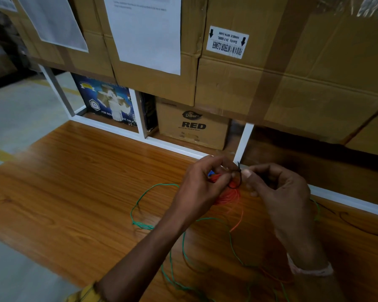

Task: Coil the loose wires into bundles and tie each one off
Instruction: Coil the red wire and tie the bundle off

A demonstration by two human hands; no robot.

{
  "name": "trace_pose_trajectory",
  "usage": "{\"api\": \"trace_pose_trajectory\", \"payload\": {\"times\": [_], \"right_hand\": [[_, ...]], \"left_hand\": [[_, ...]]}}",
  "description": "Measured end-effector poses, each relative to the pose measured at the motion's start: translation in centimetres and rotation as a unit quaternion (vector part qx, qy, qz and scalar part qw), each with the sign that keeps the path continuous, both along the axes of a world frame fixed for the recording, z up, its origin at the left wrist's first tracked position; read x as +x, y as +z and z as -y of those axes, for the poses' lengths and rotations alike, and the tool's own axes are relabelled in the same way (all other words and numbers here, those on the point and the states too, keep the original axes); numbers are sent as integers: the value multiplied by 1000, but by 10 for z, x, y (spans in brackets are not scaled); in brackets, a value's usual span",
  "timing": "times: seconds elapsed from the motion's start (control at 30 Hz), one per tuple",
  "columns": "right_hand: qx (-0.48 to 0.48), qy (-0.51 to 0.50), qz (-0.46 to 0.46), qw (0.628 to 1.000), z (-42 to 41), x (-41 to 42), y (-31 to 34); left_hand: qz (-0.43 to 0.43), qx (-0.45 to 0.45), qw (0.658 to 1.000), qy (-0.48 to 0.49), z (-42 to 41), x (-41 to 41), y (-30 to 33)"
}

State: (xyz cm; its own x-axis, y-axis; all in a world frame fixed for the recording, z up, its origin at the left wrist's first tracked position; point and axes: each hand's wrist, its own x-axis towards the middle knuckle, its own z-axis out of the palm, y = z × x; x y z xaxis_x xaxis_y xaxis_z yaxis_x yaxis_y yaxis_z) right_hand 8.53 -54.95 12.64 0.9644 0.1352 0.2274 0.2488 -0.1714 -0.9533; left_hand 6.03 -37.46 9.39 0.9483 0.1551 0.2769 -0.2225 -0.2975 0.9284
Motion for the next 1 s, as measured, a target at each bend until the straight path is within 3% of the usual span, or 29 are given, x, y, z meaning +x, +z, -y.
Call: {"api": "trace_pose_trajectory", "payload": {"times": [0.1, 0.27, 0.67, 0.83, 1.0], "right_hand": [[-76, 11, 27, 997, 10, 12, 7], [-178, 124, 49, 975, 14, 35, 15], [-132, 132, -10, 982, 8, 40, 10], [-112, 132, -22, 985, 4, 41, 1], [-86, 52, -18, 995, 7, 47, -15]], "left_hand": [[-11, 2, 1000, -18, -3, 0, -1], [-25, 10, 999, -45, -8, -3, 1], [-72, -100, 986, -107, -17, -8, 5], [-64, -87, 989, -99, -16, -5, 3], [-86, -40, 992, -81, -22, -6, -8]]}}
